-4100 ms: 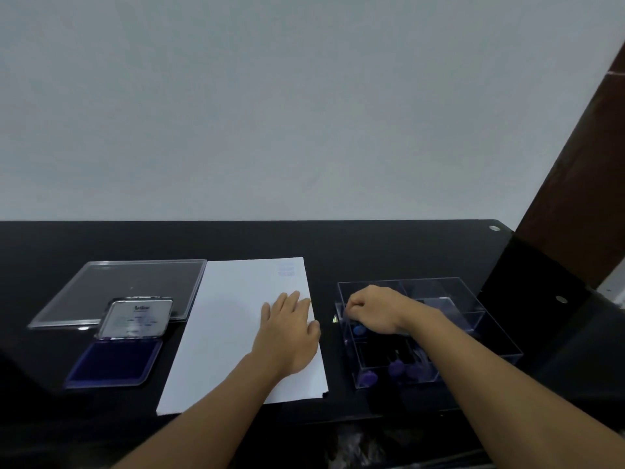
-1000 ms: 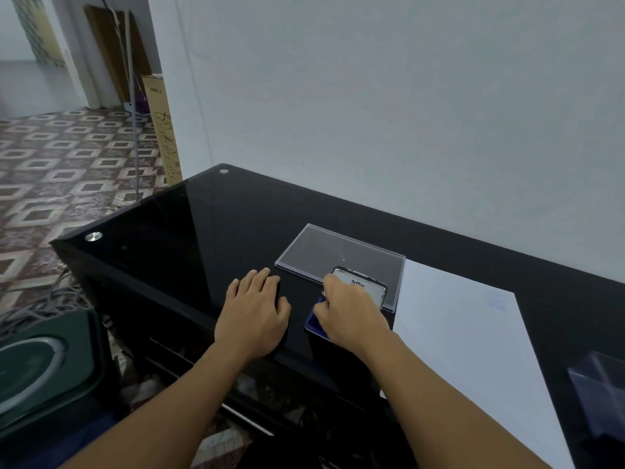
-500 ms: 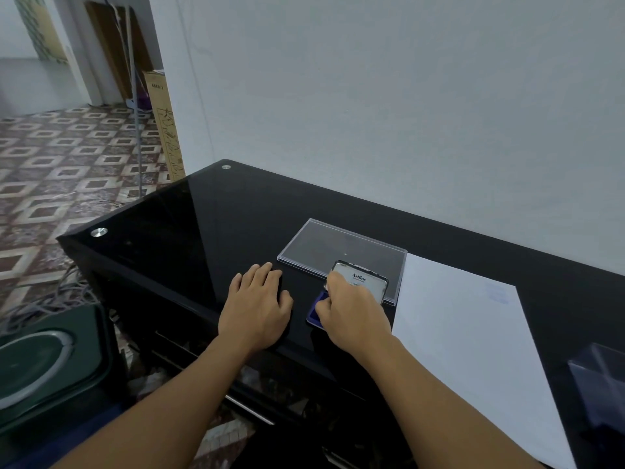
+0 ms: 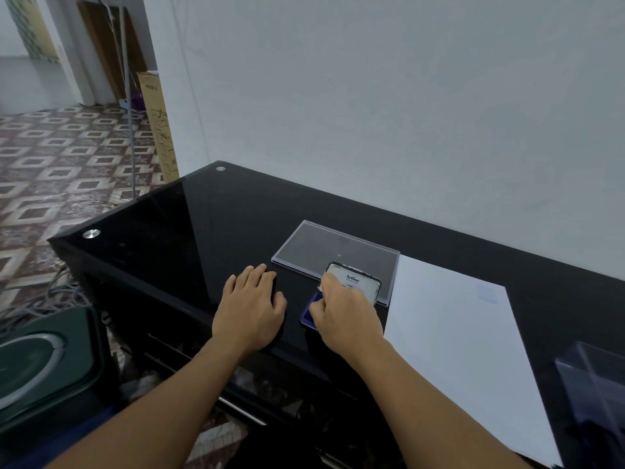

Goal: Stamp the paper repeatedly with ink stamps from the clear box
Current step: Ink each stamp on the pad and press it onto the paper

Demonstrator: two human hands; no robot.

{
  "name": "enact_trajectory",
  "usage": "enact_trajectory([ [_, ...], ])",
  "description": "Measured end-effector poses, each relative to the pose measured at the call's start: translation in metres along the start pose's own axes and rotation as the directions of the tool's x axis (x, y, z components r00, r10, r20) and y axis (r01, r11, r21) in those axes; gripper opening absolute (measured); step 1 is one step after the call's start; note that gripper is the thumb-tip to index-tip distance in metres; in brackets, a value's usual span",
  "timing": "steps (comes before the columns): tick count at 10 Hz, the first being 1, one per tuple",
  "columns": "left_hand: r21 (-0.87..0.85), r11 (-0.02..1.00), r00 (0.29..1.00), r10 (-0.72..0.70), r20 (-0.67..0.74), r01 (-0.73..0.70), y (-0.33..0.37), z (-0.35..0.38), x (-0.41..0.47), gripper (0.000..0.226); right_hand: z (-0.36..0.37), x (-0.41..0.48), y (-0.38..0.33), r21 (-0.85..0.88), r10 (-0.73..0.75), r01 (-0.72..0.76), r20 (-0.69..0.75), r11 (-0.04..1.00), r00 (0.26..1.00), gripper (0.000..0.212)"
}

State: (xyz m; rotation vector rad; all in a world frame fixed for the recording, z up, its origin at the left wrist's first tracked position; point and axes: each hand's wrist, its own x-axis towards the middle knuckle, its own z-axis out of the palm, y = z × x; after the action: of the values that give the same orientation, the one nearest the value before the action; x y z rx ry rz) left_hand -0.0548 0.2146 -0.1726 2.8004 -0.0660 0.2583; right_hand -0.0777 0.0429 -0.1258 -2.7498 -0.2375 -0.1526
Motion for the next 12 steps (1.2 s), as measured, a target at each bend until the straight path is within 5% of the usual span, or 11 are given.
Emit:
enact_trajectory([
  [9,-0.016,1.0,1.0,-0.004,0.009,0.004,-0.001,0.0,0.002,0.054,-0.008,-0.001,-0.003,0.046,0.014,-0.015,0.02,0.999,1.0,0.009],
  [12,-0.157,0.987,0.999,0.018,-0.032,-0.023,0.017,-0.026,0.01,0.043,-0.022,-0.013,0.017,0.099,0.097,-0.092,-0.042,0.991,0.994,0.01],
])
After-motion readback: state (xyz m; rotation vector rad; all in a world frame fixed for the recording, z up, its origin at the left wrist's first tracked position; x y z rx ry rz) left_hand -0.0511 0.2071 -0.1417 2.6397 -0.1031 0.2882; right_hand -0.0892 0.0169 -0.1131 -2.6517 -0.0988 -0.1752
